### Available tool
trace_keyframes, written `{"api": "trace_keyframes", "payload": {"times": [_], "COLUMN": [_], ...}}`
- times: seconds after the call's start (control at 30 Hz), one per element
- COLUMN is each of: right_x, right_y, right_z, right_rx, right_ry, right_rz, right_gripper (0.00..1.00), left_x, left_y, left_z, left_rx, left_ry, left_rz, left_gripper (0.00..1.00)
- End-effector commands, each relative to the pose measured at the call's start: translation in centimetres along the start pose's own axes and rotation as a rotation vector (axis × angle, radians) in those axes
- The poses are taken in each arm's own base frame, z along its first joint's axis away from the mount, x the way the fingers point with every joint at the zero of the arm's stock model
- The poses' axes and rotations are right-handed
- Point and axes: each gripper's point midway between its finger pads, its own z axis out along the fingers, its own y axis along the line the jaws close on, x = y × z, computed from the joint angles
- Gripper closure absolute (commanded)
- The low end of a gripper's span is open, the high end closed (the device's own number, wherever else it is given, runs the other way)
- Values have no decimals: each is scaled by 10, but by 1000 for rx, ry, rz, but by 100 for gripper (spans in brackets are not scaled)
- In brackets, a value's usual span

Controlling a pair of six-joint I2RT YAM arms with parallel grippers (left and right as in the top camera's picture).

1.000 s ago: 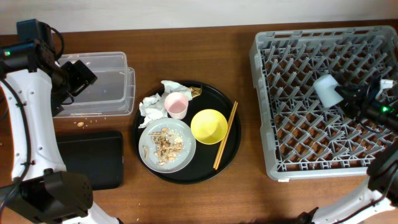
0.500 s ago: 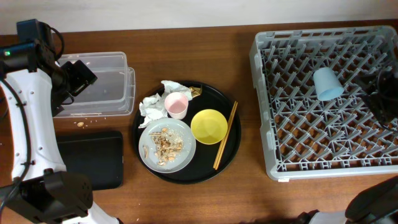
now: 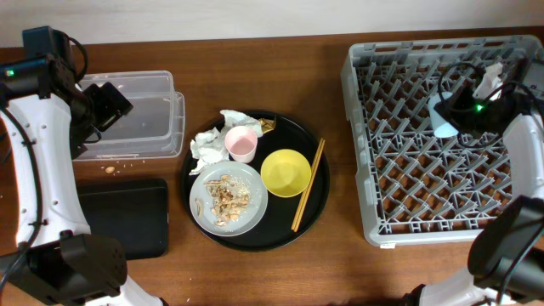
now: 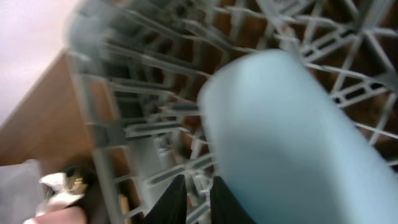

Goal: Sort waste into correct bins and load items into the dishwasher rack

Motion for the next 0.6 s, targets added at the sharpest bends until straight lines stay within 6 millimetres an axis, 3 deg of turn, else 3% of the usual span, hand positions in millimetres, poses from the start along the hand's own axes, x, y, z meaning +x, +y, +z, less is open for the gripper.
{"api": "trace_keyframes", "payload": {"times": [0.0,0.13,0.2,0.33,0.43,0.53,0.57], "right_x": [-6,-2,3,3,-2,-9,-12], "right_y": [-21,-32,-33,-23,-5,13,16], "right_z": [-4,-9,-15,-45,-75,-97,-102], "right_rx": [103,117,118,120,102,71,67], "right_ry": [-24,-8,6,-22,-89,-165,-186], "right_rz": [18,52,69,73,39,-4,-16], "right_gripper": [84,85,94,96,81,56,52], "left_x": [-4,-4,-4,-4,-4,-4,-4], "left_y": [2,2,2,2,2,2,2], "left_z": [-16,-16,-16,-16,-16,-16,-16], "left_rx": [16,16,16,16,16,16,16], "left_ry": [-44,-44,-44,-44,-44,-44,-44], "left_rz": [-15,-15,-15,-15,-15,-15,-15], "left_gripper": [1,1,1,1,1,1,1]}}
